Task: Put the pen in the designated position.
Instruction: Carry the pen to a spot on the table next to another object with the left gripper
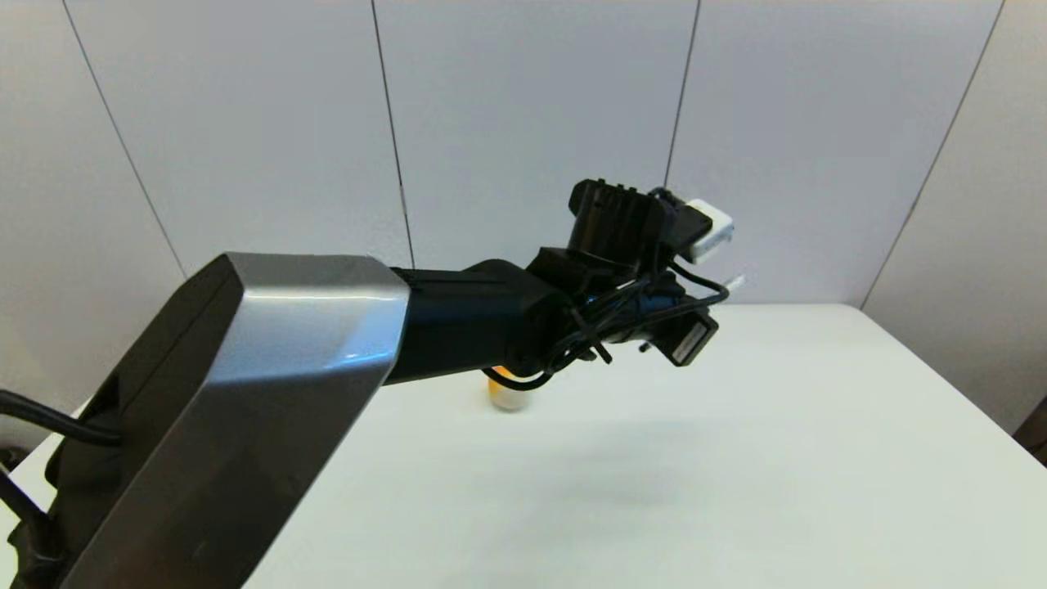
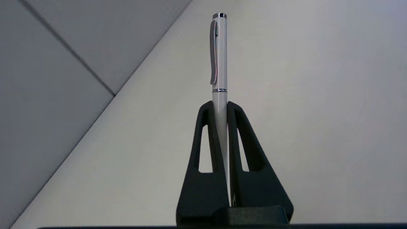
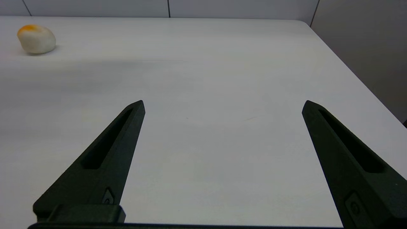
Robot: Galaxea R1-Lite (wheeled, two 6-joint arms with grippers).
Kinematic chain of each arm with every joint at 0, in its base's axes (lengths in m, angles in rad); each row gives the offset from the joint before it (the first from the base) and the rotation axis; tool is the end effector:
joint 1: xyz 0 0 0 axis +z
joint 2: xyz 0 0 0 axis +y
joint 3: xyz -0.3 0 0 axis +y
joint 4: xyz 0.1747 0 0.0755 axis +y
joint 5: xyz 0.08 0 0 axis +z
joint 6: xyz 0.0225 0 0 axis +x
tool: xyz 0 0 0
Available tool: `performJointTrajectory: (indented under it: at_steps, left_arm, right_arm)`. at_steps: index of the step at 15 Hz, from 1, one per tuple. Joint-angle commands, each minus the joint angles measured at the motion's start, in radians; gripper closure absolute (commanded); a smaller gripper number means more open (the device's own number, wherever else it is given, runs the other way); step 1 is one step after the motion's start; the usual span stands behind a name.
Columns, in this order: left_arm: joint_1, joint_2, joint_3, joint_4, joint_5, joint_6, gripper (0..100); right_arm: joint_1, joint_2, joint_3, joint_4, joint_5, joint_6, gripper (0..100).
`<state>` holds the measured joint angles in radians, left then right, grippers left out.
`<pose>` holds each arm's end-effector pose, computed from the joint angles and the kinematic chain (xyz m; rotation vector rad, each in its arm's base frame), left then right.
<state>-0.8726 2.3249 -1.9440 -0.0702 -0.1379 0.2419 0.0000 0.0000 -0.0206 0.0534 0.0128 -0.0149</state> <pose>0.3146 -0.3796 0.1925 0.3357 0.1803 -1.0361 -0.0244 0.0003 0.0757 -0.0147 0.0327 0.0130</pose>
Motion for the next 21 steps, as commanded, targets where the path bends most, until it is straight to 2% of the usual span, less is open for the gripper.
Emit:
performJointTrajectory:
  at_steps: [1, 4, 13, 21]
  left_arm:
    - [0.001, 0.057, 0.002, -0.046, 0.077, -0.044, 100]
    - [0.007, 0.116, 0.0, -0.08, 0.08, -0.039, 100]
    - [0.035, 0.197, 0.002, -0.072, 0.078, 0.02, 100]
    - [0.089, 0.228, -0.003, -0.016, 0.073, 0.188, 100]
  right_arm:
    - [0.0, 0.002, -0.001, 0.0, 0.0, 0.0, 0]
    - [0.0, 0.002, -0.001, 0.0, 0.0, 0.0, 0]
    - [0.0, 0.002, -0.001, 0.0, 0.0, 0.0, 0]
    - [0.0, 0.002, 0.001, 0.0, 0.001, 0.0, 0]
